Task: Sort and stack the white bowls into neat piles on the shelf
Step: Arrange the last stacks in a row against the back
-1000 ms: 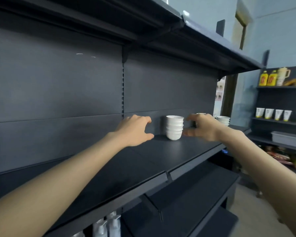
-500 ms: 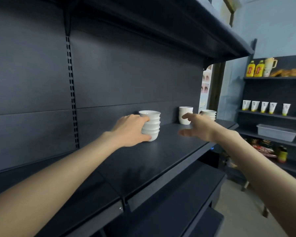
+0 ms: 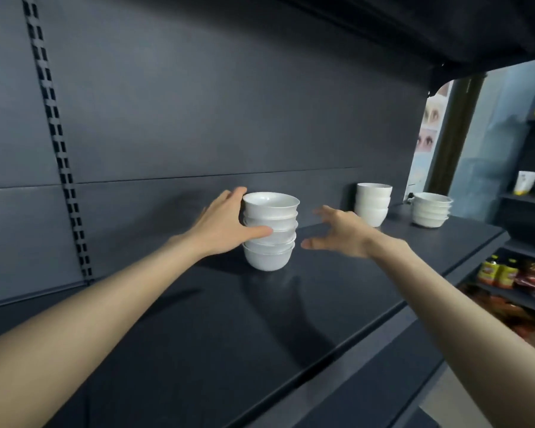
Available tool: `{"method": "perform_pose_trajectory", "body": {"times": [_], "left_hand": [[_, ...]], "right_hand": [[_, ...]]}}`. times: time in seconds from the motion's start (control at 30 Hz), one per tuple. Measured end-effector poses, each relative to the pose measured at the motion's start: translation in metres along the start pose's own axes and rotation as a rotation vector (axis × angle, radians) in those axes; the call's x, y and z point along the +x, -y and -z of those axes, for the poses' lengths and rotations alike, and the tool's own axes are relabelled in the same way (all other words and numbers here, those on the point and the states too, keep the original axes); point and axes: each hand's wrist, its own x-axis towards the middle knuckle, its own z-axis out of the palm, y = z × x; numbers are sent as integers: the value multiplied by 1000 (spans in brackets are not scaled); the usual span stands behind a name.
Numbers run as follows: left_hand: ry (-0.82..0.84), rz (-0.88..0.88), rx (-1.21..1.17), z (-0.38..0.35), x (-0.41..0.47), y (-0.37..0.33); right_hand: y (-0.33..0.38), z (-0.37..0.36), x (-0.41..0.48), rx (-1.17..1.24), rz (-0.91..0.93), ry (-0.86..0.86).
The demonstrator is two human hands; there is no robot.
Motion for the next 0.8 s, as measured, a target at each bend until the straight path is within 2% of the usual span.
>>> {"method": "perform_pose_trajectory", "body": {"times": [0.27,0.4,0.57,0.8], "left_hand": [[-92,252,-279,-50,45,-3],[-150,355,-392,-65,51,-7],[-206,399,-444,-78,58,-13],[-262,414,-439,-81,60,-12]], "right_hand": [[-56,-30,73,214,140,248],[-65,-45,97,411,247,372],[-63,-54,108,720,441,485],[-64,-70,118,854,584,537]]}}
